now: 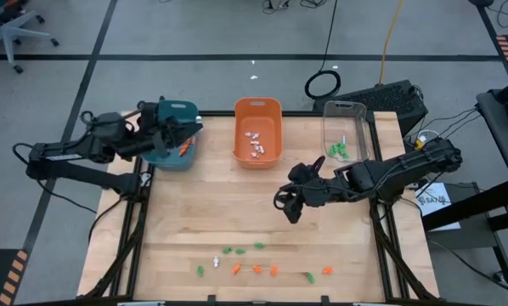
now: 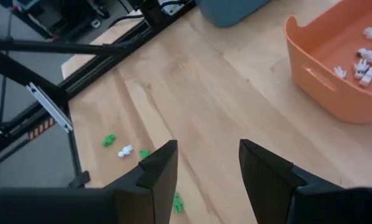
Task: Sort Halloween decoration
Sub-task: Put the white skeleton toy into the orange bin
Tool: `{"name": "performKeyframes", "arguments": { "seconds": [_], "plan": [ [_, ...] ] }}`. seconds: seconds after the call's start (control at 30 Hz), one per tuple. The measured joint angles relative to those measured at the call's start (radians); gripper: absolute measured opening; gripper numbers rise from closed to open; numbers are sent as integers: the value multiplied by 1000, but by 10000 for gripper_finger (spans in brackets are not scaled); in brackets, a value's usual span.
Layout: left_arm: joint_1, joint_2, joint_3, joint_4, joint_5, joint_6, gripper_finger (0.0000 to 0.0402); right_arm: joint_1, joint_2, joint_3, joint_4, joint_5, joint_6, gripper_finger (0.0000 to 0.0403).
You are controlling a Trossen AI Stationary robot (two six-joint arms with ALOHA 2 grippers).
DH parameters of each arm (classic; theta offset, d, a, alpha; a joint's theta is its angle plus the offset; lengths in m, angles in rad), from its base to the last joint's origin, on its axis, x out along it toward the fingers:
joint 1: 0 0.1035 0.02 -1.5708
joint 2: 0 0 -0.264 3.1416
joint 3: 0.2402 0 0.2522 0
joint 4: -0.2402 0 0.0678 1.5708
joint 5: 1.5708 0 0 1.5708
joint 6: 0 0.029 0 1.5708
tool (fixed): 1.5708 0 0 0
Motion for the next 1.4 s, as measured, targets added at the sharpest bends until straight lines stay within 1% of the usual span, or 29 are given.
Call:
{"name": "performKeyframes", "arguments": {
  "seconds": [0.1,0.2,0.3,0.4,0.57,0.63,0.73,0.8,0.97,1.13,1.27,1.4],
  "plan": [
    [18,42,0,14,3,16,17,0,0,0,0,-5,45,155],
    [58,96,2,11,34,14,17,0,0,0,0,-56,71,155],
    [111,164,31,9,113,14,17,0,0,0,0,-105,77,155],
    [167,245,90,4,210,29,17,0,0,0,0,-106,81,155],
    [243,390,213,-83,335,79,17,0,0,0,-15,-106,108,155],
    [268,444,261,-117,361,98,17,-4,-7,0,-69,-107,174,155],
    [306,515,315,-174,367,127,17,-8,-30,0,-159,-111,283,155],
    [331,563,332,-196,367,150,17,-9,-52,0,-207,-127,317,155],
    [392,682,335,-209,361,156,17,-5,-114,0,-306,-132,334,155],
    [420,800,335,-214,351,223,17,-6,-174,0,-404,-131,327,155],
    [424,870,335,-255,301,225,17,-6,-209,0,-463,-130,294,155],
    [421,900,335,-288,205,226,17,-7,-229,0,-486,-126,260,155]
  ]
}}
